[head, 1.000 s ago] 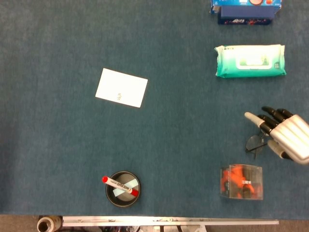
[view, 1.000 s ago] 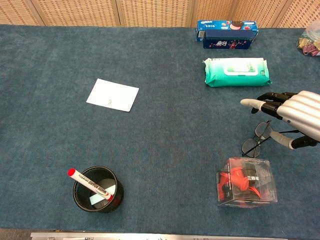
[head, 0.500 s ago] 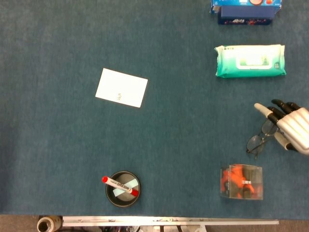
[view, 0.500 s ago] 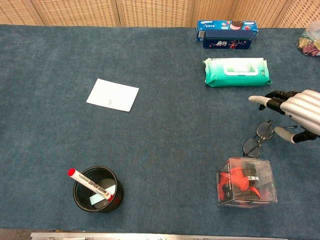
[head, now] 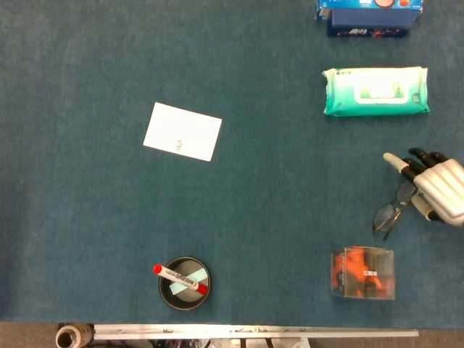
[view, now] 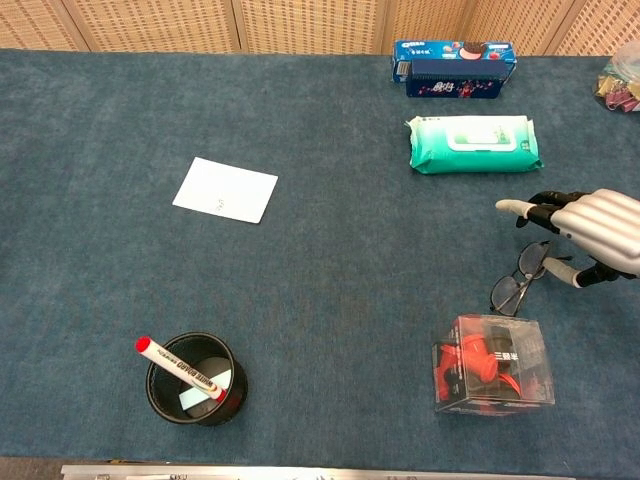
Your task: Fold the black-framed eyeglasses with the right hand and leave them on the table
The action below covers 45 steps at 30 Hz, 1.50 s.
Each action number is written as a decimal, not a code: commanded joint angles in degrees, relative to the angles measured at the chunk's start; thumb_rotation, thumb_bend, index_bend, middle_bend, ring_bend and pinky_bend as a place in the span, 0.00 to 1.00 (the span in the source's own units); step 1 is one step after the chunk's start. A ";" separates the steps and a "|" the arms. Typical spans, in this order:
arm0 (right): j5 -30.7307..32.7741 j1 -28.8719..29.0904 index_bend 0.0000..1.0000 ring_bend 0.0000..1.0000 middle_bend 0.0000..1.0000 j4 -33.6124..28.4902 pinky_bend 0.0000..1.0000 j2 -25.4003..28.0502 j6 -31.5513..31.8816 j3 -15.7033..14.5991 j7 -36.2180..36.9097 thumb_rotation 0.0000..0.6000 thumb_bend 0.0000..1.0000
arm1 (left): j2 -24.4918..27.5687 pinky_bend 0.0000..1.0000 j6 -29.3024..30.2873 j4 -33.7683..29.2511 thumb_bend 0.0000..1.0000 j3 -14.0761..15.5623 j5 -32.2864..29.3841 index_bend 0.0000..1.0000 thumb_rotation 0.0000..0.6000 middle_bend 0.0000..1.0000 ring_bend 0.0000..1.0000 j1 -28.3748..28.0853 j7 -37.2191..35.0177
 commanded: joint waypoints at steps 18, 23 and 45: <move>-1.99 -0.80 0.01 0.13 0.28 -6.82 0.27 4.32 6.86 1.21 -1.37 1.00 0.41 | -0.06 0.53 -0.15 0.02 0.24 0.11 0.12 0.56 1.00 0.54 0.39 -0.08 0.12; -1.40 -2.31 0.02 0.13 0.28 -12.78 0.27 8.40 11.16 2.69 -3.97 1.00 0.41 | -0.19 0.53 -0.24 0.04 0.24 0.15 0.16 0.56 1.00 0.54 0.39 -0.15 0.36; 14.86 -13.53 0.19 0.13 0.28 -20.21 0.27 12.91 22.94 6.70 -9.10 1.00 0.41 | -0.54 0.53 -1.03 0.33 0.24 0.13 -0.13 0.56 1.00 0.54 0.39 -0.58 0.49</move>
